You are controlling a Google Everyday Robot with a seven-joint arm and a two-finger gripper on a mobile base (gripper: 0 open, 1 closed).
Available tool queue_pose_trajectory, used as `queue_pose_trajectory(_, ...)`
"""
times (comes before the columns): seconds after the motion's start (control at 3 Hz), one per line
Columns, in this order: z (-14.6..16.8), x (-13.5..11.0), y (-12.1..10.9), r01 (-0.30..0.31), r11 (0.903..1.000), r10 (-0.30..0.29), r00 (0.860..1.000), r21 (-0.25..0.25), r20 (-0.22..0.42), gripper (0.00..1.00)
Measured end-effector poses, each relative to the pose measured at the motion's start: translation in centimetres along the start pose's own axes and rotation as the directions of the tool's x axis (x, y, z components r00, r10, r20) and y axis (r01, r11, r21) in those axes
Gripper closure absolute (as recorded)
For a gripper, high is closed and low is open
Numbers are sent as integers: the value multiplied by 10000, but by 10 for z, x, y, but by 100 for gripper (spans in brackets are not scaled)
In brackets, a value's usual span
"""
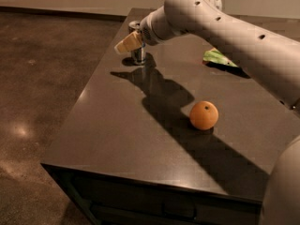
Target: Pick redbull can
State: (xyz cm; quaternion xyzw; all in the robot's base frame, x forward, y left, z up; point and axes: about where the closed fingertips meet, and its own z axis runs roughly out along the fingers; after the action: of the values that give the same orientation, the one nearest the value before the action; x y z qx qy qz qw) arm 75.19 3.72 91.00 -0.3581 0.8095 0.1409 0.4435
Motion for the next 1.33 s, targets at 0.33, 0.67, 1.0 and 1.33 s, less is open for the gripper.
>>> queue_pose_trajectory(0.33, -3, -6, -2, -85, 9999, 89, 9994, -141, 322, 38)
queue_pose_trajectory(0.67, -18, -14, -3, 4, 9996, 13, 9984, -300, 570, 61)
queue_pose_trajectory(1.0, -41, -25, -7, 162, 9986, -117, 9962, -511, 868, 84)
queue_pose_trajectory(1.33, -66, -41, -12, 401, 9957, -317, 9944, -831, 1005, 100)
